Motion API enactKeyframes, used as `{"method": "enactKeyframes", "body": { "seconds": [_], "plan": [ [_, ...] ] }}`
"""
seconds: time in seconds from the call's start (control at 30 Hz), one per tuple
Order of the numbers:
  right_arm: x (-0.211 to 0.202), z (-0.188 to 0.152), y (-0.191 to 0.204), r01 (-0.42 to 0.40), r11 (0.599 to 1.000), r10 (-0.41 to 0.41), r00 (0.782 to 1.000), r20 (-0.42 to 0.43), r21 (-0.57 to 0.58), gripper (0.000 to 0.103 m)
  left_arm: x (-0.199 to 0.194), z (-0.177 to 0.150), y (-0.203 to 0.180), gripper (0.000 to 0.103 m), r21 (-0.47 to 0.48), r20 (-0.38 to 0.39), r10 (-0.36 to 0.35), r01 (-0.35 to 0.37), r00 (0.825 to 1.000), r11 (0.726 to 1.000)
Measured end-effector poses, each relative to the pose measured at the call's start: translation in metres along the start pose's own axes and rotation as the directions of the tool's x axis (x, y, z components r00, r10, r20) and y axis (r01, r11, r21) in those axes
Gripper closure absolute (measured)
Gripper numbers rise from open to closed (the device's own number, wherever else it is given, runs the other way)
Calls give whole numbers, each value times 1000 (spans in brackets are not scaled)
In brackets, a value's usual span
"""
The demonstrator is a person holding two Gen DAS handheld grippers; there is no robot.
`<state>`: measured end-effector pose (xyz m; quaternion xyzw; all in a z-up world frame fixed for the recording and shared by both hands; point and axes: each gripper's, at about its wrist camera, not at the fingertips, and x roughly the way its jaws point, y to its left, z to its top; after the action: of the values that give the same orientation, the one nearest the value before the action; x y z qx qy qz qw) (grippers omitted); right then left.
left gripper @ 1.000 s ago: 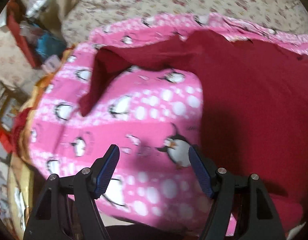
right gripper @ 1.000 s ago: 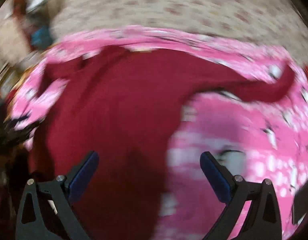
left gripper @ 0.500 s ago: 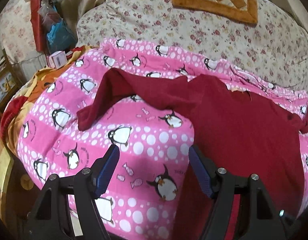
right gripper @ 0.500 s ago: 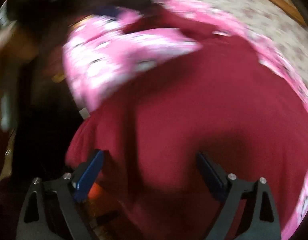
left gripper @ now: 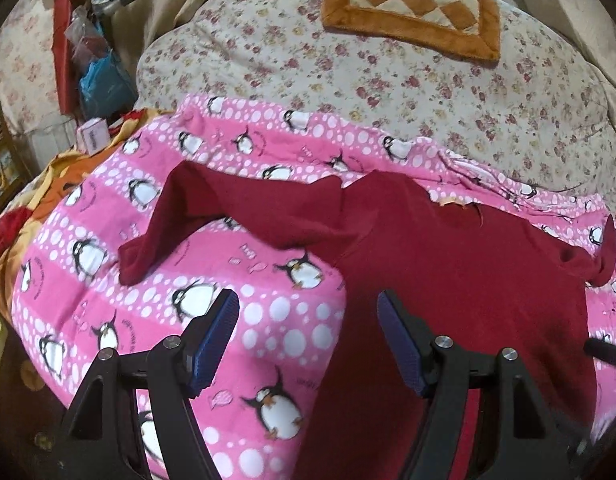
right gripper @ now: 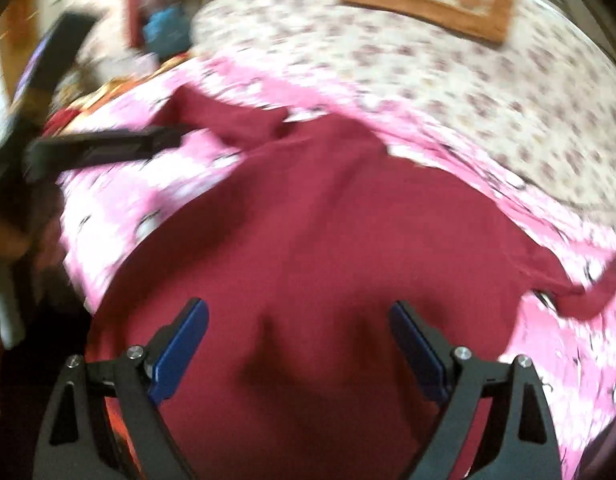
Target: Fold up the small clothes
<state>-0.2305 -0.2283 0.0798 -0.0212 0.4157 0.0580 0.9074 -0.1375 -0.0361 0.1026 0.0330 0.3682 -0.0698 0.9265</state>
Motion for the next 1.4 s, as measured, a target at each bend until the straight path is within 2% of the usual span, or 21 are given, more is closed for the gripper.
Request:
{"method": "enactKeyframes", "body": {
  "seconds": [0.23,0.4,0.53,0.63,0.9,1.4],
  "plan": [
    [16,20,-37,70,990,-73,997,21,126,9,9,7,-14,50,13,5,-24,24,1000,1000],
    [25,30,-40,88,985,-91,996,17,148,9,18,9,-18,50,13,5,-35,35,999,999],
    [29,39,-45,127,974,-136,990,36,188,9,25,6,-22,51,16,-1,-38,38,999,999],
    [34,41,-51,150,963,-161,986,34,223,9,29,5,-23,51,18,7,-20,20,1000,1000],
    [52,40,-58,172,953,-176,984,-6,249,9,41,3,-19,51,-4,-1,-12,12,1000,1000],
    [67,36,-64,162,940,-160,987,-31,302,9,49,0,-13,51,-23,-12,-5,5,1000,1000]
  ]
}}
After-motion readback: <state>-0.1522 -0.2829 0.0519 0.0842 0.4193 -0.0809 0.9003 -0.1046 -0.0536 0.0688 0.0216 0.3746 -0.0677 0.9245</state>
